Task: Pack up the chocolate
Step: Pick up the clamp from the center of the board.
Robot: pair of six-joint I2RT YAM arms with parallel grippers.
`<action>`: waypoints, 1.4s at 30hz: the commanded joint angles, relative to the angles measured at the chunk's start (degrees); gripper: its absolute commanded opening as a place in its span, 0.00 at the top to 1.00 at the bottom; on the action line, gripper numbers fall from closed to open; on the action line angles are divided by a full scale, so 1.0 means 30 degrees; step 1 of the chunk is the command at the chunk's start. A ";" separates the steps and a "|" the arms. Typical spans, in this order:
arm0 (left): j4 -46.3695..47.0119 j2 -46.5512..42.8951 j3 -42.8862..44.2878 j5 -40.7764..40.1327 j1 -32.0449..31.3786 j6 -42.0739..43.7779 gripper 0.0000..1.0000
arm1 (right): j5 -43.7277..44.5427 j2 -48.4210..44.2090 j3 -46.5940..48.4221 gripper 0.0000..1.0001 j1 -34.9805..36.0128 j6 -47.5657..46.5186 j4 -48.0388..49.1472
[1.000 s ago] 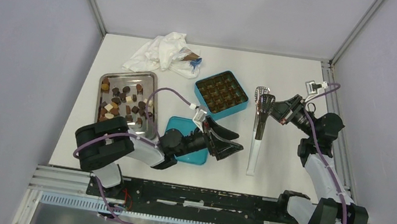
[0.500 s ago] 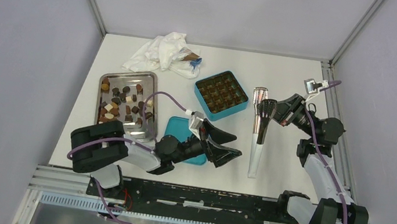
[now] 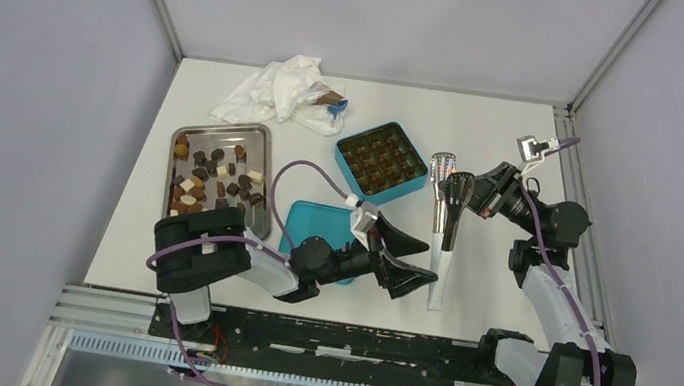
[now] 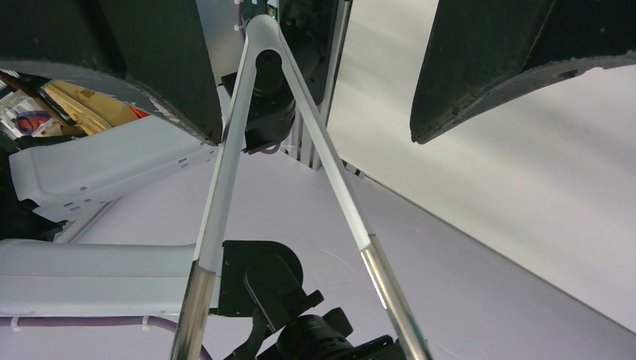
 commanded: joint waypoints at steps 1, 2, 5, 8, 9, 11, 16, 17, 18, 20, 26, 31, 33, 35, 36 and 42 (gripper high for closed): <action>0.4309 0.0780 0.1298 0.0055 -0.0436 0.0568 0.00 | 0.0337 -0.0166 0.0691 1.00 0.0116 -0.0146 -0.0014; 0.4303 0.0832 0.1407 0.0073 -0.0528 0.0559 0.00 | 0.0319 -0.0180 0.0691 1.00 0.0116 -0.0312 -0.0185; 0.4302 0.0646 0.1536 0.0222 -0.0742 0.0546 0.00 | 0.0351 -0.0203 0.0633 1.00 0.0116 -0.0490 -0.0370; 0.4302 0.0303 0.1539 0.0072 -0.0800 0.0493 0.00 | 0.0345 -0.0216 0.0691 1.00 0.0116 -0.0434 -0.0330; 0.4302 0.0308 0.1620 -0.0112 -0.0827 0.0410 0.00 | 0.0422 -0.0274 0.0695 1.00 0.0116 -0.0364 -0.0304; 0.4302 0.0468 0.1899 -0.0892 -0.0904 0.0207 0.00 | 0.0621 -0.0370 0.0593 1.00 0.0116 -0.0318 -0.0248; 0.4302 0.1572 0.3373 -0.3019 -0.1358 -0.0050 0.01 | 0.1465 -0.0635 0.0229 1.00 0.0116 -0.0090 0.0060; 0.4302 0.1737 0.3611 -0.3410 -0.1416 -0.0167 0.02 | 0.1608 -0.0664 0.0118 1.00 0.0116 0.0086 0.0271; 0.4302 0.1824 0.3791 -0.3719 -0.1420 -0.0309 0.03 | 0.1697 -0.0709 0.0052 1.00 0.0116 0.0311 0.0504; 0.4302 0.1874 0.3907 -0.4266 -0.1458 -0.0573 0.04 | 0.1900 -0.0758 0.0031 1.00 0.0090 0.0644 0.0857; 0.4302 0.1598 0.3819 -0.4943 -0.1590 -0.0752 0.08 | 0.2895 -0.1091 -0.0091 1.00 -0.0284 0.1307 0.1349; 0.4303 0.1557 0.4272 -0.4772 -0.1587 -0.0944 0.09 | 0.3439 -0.1352 -0.0803 1.00 -0.0353 0.1545 0.1048; 0.4302 0.1678 0.4510 -0.4723 -0.1619 -0.1269 0.10 | 0.3588 -0.1425 -0.1047 1.00 -0.0353 0.1668 0.1070; 0.4302 0.1748 0.4724 -0.4660 -0.1588 -0.1440 0.10 | 0.3669 -0.1426 -0.1204 1.00 -0.0353 0.1758 0.1078; 0.4302 0.1734 0.4791 -0.4635 -0.1599 -0.1509 0.10 | 0.3684 -0.1426 -0.1283 1.00 -0.0353 0.1805 0.1077; 0.4302 0.1621 0.4893 -0.4503 -0.1561 -0.2137 0.11 | 0.3787 -0.1437 -0.1388 1.00 -0.0439 0.2282 0.1482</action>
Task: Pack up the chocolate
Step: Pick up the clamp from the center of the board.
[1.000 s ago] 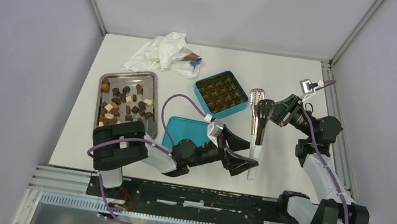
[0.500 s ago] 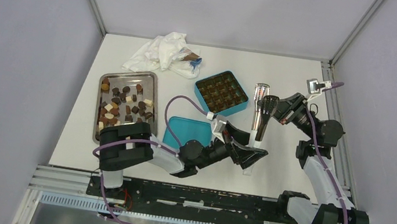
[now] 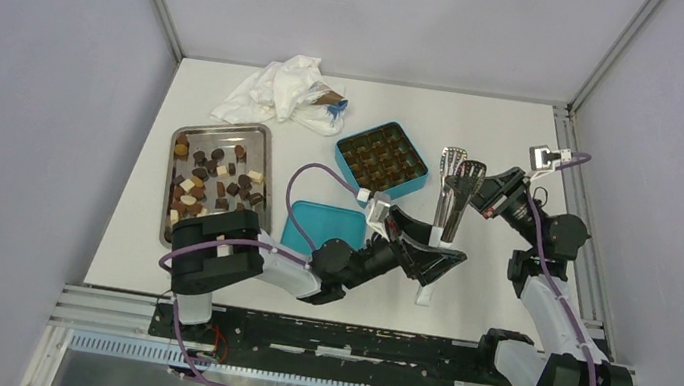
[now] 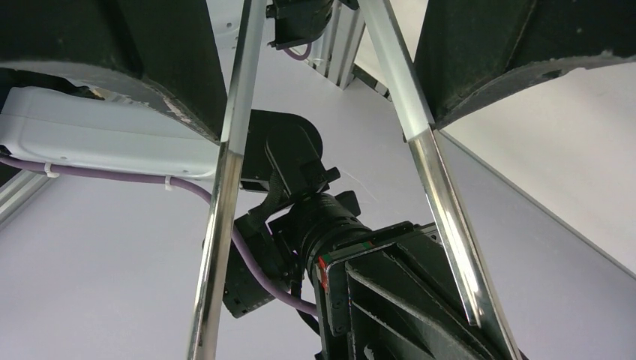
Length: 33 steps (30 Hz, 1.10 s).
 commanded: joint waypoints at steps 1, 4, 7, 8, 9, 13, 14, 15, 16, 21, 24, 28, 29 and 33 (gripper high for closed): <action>0.4193 -0.0119 0.0637 -0.0296 -0.0091 -0.0911 0.12 | 0.0741 -0.0309 -0.0004 1.00 -0.0220 0.1038 0.1290; 0.4193 -0.0176 0.0516 -0.0576 -0.0104 -0.1082 0.12 | 0.0880 -0.0282 -0.0134 1.00 -0.0405 0.1485 0.1715; 0.4193 -0.0321 0.0470 -0.0946 -0.0050 -0.1181 0.12 | 0.1088 -0.0439 -0.0342 1.00 -0.0468 0.1632 0.1612; 0.4193 -0.0355 0.0492 -0.1003 -0.0090 -0.1270 0.13 | 0.1187 -0.0447 -0.0425 1.00 -0.0471 0.1687 0.1608; 0.4193 -0.0355 0.0550 -0.1010 -0.0062 -0.1380 0.14 | 0.1224 -0.0448 -0.0465 1.00 -0.0471 0.1715 0.1560; 0.4193 -0.0352 0.0621 -0.0998 -0.0021 -0.1706 0.15 | 0.1316 -0.0429 -0.0574 1.00 -0.0500 0.1588 0.1250; 0.4193 -0.0355 0.0602 -0.1017 -0.0005 -0.1819 0.15 | 0.1308 -0.0451 -0.0601 1.00 -0.0486 0.1508 0.1130; 0.4193 -0.0366 0.0574 -0.1056 0.0033 -0.1932 0.15 | 0.1298 -0.0460 -0.0617 1.00 -0.0501 0.1437 0.1082; 0.4193 -0.0375 0.0538 -0.1073 0.0086 -0.1986 0.15 | 0.1299 -0.0488 -0.0645 1.00 -0.0501 0.1410 0.1047; 0.4193 -0.0443 0.0441 -0.1071 0.0144 -0.1927 0.18 | 0.1269 -0.0553 -0.0605 1.00 -0.0501 0.1257 0.0884; 0.4193 -0.0403 0.0412 -0.1020 0.0213 -0.1911 0.22 | 0.1269 -0.0585 -0.0590 0.99 -0.0501 0.1088 0.0638; 0.4193 -0.0482 0.0259 -0.0883 0.0353 -0.1969 0.30 | 0.1212 -0.0655 -0.0590 0.94 -0.0501 0.0815 0.0436; 0.4193 -0.0532 0.0217 -0.0856 0.0382 -0.1991 0.32 | 0.1196 -0.0641 -0.0587 0.93 -0.0501 0.0725 0.0378; 0.4193 -0.0793 -0.0011 -0.0525 0.0643 -0.2155 0.34 | 0.1039 -0.0742 -0.0404 0.85 -0.0501 -0.0093 -0.0168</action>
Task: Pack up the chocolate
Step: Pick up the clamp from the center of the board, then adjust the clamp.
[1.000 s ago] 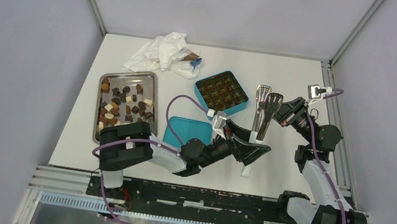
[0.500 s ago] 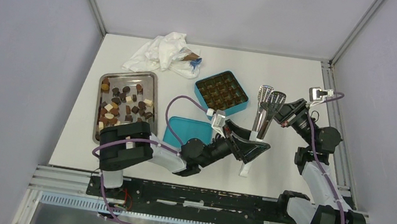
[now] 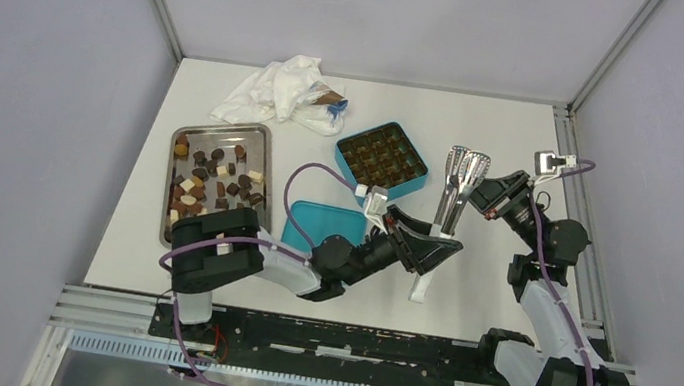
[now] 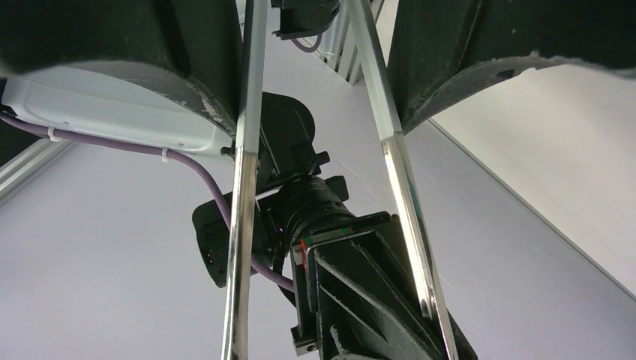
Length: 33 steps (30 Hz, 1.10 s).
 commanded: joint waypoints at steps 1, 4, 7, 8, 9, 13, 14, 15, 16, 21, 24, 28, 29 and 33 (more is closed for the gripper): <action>0.4455 -0.0879 -0.0110 0.0087 0.0332 -0.0482 0.34 | 0.0147 -0.0339 0.0298 0.82 -0.0056 -0.1144 -0.0580; 0.4455 -0.1083 -0.0413 0.0373 0.0594 -0.0938 0.34 | -0.0128 -0.0495 0.0648 0.75 -0.0042 -0.2017 -0.1003; 0.4455 -0.1350 -0.0741 0.0678 0.0985 -0.1683 0.34 | -0.0495 -0.0667 0.1038 0.67 -0.0056 -0.2969 -0.1297; 0.4455 -0.1461 -0.0840 0.0810 0.1116 -0.1989 0.35 | -0.0639 -0.0709 0.1172 0.65 -0.0056 -0.3444 -0.1395; 0.4455 -0.1600 -0.0973 0.0943 0.1256 -0.2357 0.35 | -0.0851 -0.0805 0.1319 0.61 -0.0056 -0.3912 -0.1565; 0.4455 -0.2049 -0.1641 0.1647 0.2120 -0.4206 0.36 | -0.1776 -0.1325 0.1806 0.47 -0.0227 -0.7128 -0.2734; 0.4455 -0.2156 -0.1835 0.1894 0.2367 -0.4769 0.36 | -0.1953 -0.1488 0.1963 0.44 -0.0301 -0.8122 -0.3640; 0.4455 -0.2272 -0.2053 0.2111 0.2651 -0.5272 0.37 | -0.2132 -0.1675 0.2059 0.40 -0.0388 -0.9366 -0.4239; 0.4455 -0.2382 -0.2282 0.2285 0.2928 -0.5752 0.37 | -0.2335 -0.1859 0.2210 0.35 -0.0484 -1.0438 -0.5005; 0.4440 -0.2846 -0.3473 0.3824 0.4167 -0.7849 0.39 | -0.3757 -0.2431 0.2279 0.11 -0.0672 -1.2589 -0.5053; 0.4411 -0.2885 -0.3667 0.4856 0.4512 -0.8083 0.39 | -0.3680 -0.2163 0.1842 0.02 -0.0573 -0.9932 -0.3008; 0.4339 -0.2549 -0.3528 0.5623 0.4514 -0.7857 0.40 | -0.3143 -0.1311 0.1607 0.02 0.0131 -0.7712 -0.3075; 0.4338 -0.2387 -0.3447 0.5683 0.4501 -0.7888 0.40 | -0.3055 -0.1164 0.1639 0.02 0.0348 -0.7547 -0.3329; 0.4344 -0.1573 -0.2822 0.5942 0.4473 -0.7965 0.41 | -0.2908 -0.0783 0.1998 0.02 0.1419 -0.7540 -0.4352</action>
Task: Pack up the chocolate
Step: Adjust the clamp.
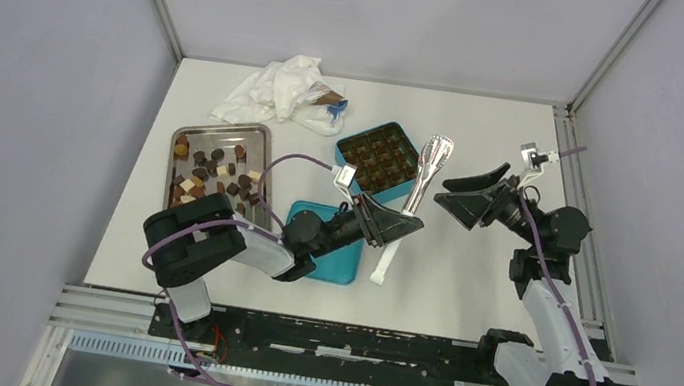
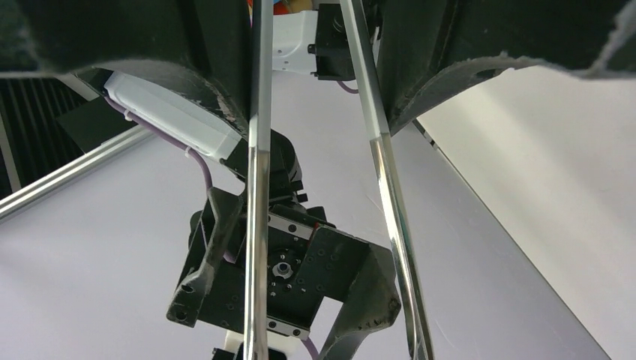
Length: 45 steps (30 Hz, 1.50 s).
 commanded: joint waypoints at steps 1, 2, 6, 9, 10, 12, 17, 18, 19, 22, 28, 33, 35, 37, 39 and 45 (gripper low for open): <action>0.4455 0.0628 0.0957 0.0861 -0.0043 -0.0696 0.41 | 0.0145 0.0213 0.0542 0.02 0.0941 0.0588 -0.0563; 0.4455 0.0727 0.1079 0.0849 -0.0064 -0.0704 0.41 | 0.0253 0.0177 0.0606 0.02 0.0957 0.0227 -0.1109; 0.4455 0.0901 0.1361 0.0847 -0.0160 -0.0546 0.41 | 0.1379 -0.0106 0.0810 0.02 0.1598 -0.1633 -0.4321; 0.4470 0.1049 0.1592 0.0817 -0.0271 -0.0451 0.41 | 0.1546 0.0274 0.0671 0.02 0.1940 -0.1092 -0.3748; 0.4460 0.1116 0.1646 0.0818 -0.0309 -0.0435 0.41 | 0.1614 0.0439 0.0725 0.02 0.2059 -0.1003 -0.3717; 0.4455 0.1275 0.1833 0.0756 -0.0443 -0.0408 0.41 | 0.1733 0.0835 0.0822 0.02 0.2299 -0.0483 -0.3284; 0.4455 0.1787 0.2182 0.0544 -0.0692 -0.0331 0.41 | 0.1601 0.1396 0.0718 0.04 0.2934 0.1653 -0.0266; 0.4455 0.1875 0.2217 0.0512 -0.0717 -0.0329 0.41 | 0.1623 0.1351 0.0707 0.06 0.2948 0.1738 -0.0135; 0.4476 0.1923 0.2247 0.0497 -0.0727 -0.0332 0.41 | 0.1637 0.1311 0.0633 0.08 0.2947 0.1858 0.0074; 0.4484 0.1984 0.2233 0.0350 -0.0702 -0.0317 0.41 | 0.1820 0.1013 0.0248 0.17 0.2925 0.2025 0.0322; 0.4572 0.1856 0.2207 0.0204 -0.0735 -0.0300 0.36 | 0.2337 0.0756 -0.0486 0.47 0.2821 0.3030 0.0873; 0.4572 0.1563 0.2102 0.0001 -0.0817 -0.0204 0.29 | 0.2507 0.0949 -0.1012 0.60 0.2489 0.4469 0.2089; 0.4571 0.1511 0.2085 -0.0059 -0.0819 -0.0183 0.26 | 0.2596 0.0995 -0.1203 0.63 0.2346 0.5045 0.2602; 0.4572 0.1544 0.2056 -0.0181 -0.0939 -0.0136 0.25 | 0.2688 0.1147 -0.1366 0.66 0.2228 0.5847 0.3214; 0.4572 0.1733 0.2101 -0.0291 -0.1022 -0.0099 0.24 | 0.2849 0.1303 -0.1483 0.67 0.2148 0.6661 0.3728; 0.4575 0.2292 0.2726 -0.0635 -0.1519 0.0541 0.24 | 0.3113 0.1578 -0.1635 0.73 0.2138 0.7175 0.3671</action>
